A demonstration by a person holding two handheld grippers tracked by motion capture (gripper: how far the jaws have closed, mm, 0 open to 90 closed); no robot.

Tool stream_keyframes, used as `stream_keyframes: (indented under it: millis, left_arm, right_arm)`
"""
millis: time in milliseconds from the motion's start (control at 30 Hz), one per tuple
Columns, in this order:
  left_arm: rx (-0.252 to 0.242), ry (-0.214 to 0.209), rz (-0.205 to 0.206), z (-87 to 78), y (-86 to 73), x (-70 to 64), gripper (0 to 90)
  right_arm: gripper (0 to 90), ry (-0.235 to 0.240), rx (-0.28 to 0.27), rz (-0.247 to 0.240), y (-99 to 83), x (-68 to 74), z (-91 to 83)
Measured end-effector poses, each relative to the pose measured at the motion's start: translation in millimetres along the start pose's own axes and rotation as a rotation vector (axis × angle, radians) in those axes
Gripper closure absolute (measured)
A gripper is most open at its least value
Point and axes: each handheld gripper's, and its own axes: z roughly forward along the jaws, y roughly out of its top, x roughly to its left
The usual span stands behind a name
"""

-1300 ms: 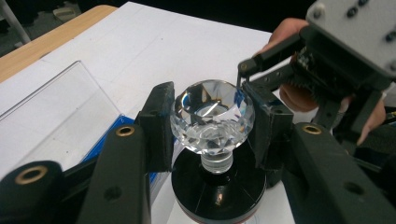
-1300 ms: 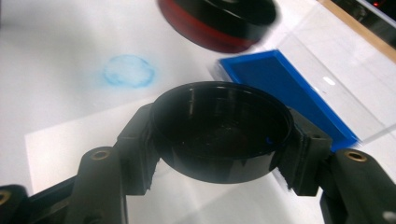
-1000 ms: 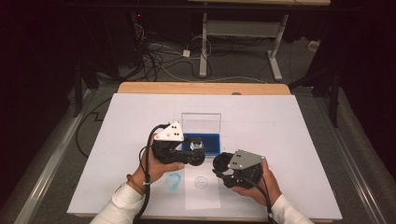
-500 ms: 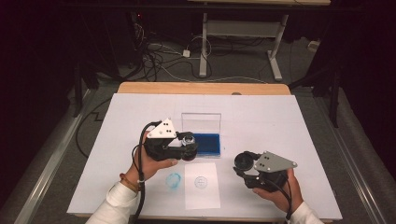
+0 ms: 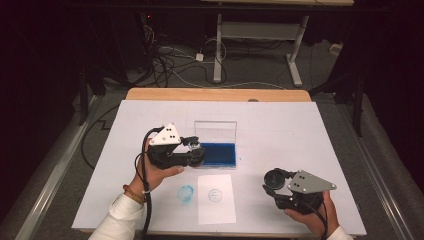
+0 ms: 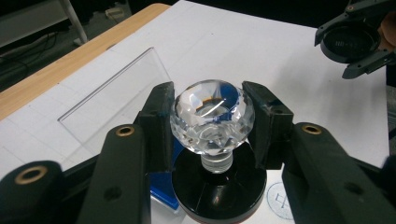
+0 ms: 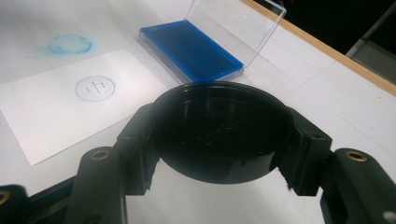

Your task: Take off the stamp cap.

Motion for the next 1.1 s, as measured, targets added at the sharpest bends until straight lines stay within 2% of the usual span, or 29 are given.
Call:
stream_keyframes:
  millis: [233, 733, 933, 1100]
  left_arm:
    - [0.003, 0.014, 0.002, -2.0, 1.1, 2.6, 54.9]
    - [0.007, 0.027, -0.009, -4.2, -1.9, 8.2, 54.9]
    - [0.013, 0.022, -0.014, -0.4, -2.4, 9.9, 54.9]
    - [0.027, 0.012, -0.003, 6.4, 1.1, 8.7, 55.0]
  right_arm:
    - [38.8, -0.002, 0.018, 0.006, -8.4, 0.0, -3.1]
    - [38.8, 0.007, 0.025, 0.005, -9.8, 0.9, -1.5]
    - [38.8, 0.007, 0.024, 0.006, -9.9, 0.0, -2.7]
    - [38.8, 0.005, 0.024, 0.004, -9.5, -0.3, -3.2]
